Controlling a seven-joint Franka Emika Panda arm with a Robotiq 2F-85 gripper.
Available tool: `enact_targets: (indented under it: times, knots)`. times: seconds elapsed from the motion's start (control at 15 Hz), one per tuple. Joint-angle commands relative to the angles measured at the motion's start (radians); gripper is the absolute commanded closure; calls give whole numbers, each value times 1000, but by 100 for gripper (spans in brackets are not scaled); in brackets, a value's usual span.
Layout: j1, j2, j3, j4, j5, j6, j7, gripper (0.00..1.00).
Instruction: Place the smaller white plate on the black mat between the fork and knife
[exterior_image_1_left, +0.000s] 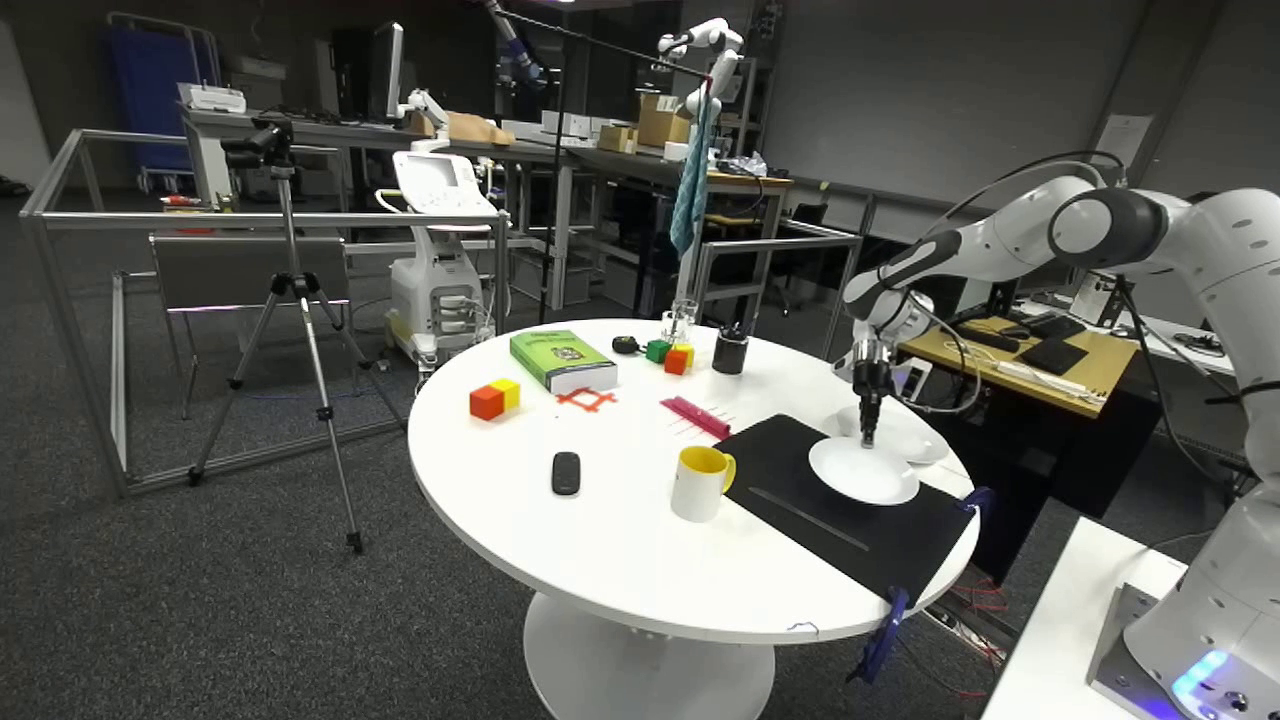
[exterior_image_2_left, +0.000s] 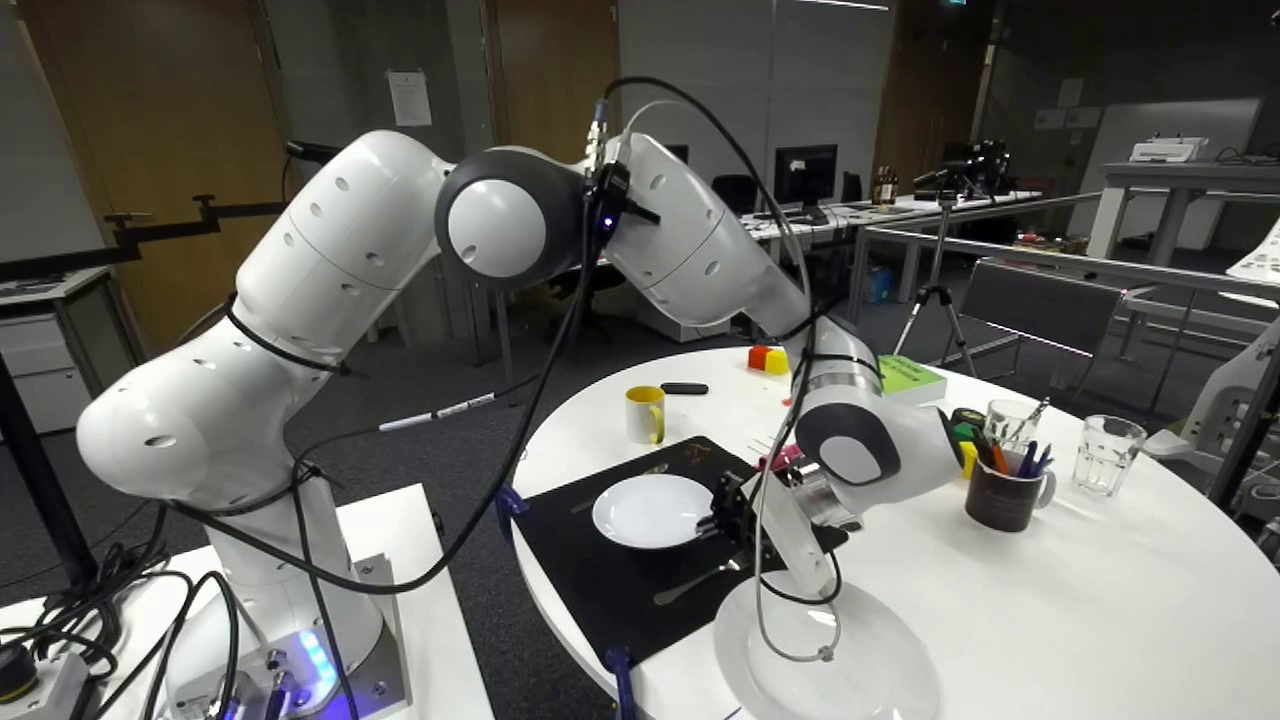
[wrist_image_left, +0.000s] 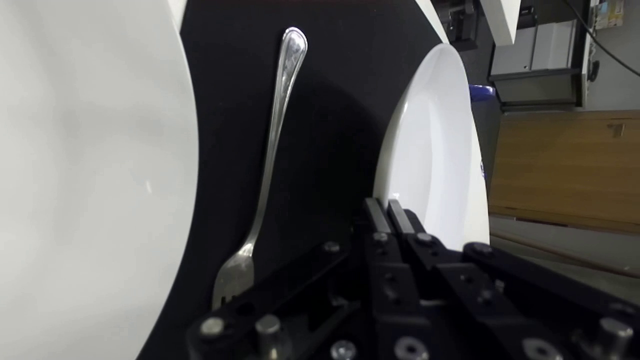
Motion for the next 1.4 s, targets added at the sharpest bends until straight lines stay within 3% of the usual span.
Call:
enact_targets:
  times: [0.0, 1.33]
  knots:
    - [5, -52, -9, -61, -4, 18, -36, 99]
    - [14, 2, 4, -15, 5, 54, -46, 99]
